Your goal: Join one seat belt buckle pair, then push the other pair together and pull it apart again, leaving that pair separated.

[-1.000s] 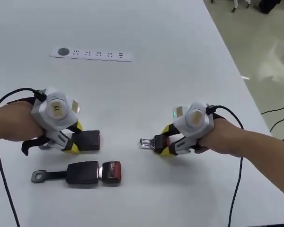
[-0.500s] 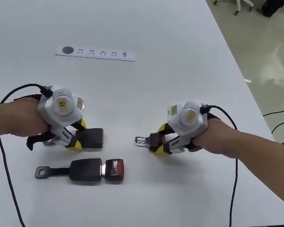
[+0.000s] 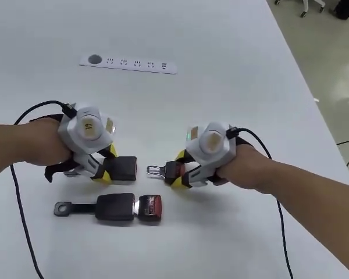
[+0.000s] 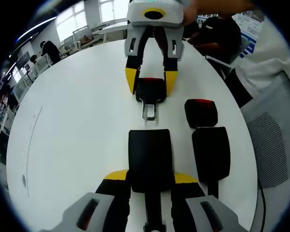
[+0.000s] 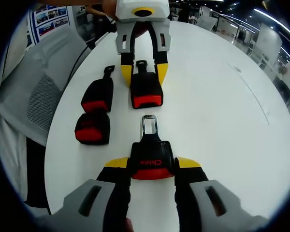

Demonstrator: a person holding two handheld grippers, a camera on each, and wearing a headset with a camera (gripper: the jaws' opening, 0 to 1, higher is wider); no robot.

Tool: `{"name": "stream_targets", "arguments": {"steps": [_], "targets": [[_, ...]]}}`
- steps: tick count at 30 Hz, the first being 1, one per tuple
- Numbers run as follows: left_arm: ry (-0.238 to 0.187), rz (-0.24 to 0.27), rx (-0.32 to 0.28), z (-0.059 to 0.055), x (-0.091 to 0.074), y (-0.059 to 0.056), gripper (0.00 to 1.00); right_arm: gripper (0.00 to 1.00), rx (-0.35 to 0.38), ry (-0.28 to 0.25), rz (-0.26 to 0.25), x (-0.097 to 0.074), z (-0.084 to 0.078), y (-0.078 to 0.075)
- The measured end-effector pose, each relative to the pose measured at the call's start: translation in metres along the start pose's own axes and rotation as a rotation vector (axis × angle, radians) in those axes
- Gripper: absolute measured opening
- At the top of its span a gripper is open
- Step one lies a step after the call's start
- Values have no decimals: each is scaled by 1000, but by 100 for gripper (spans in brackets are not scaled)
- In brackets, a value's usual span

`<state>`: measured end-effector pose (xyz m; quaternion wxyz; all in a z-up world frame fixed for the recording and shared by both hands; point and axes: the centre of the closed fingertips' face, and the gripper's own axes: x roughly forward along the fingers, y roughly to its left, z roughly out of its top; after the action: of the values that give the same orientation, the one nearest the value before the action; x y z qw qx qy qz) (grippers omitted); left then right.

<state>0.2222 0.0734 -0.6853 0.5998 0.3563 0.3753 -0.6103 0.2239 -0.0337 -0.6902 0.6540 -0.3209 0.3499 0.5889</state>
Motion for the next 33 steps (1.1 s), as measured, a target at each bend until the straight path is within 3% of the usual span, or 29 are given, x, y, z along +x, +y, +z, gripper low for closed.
{"name": "stream_targets", "arguments": {"steps": [4,6,8,15,17,22,33], "targets": [[0,-1,0,0,1,1,32,33,-5,-4,4,12,5,-3],[3,0,-2,1,1,0,32,33,-4,-10,6,8,14,1],[9,0,-2,0,1,1,32,33,0,-18,3,17,10,-1],[3,-1,-4,-2,2,3,32,33,-9,-3,-7,12,15,0],[4,1,-8,-2,3,3,33,33,0,-21,-13,10,19,0],[14,-2,4,-1,2,3,32,33,-26,-31,-12,15,27,2],[-4,-8,14,-2,2,3,32,32,-28,-23,-2,17,30,2]]}}
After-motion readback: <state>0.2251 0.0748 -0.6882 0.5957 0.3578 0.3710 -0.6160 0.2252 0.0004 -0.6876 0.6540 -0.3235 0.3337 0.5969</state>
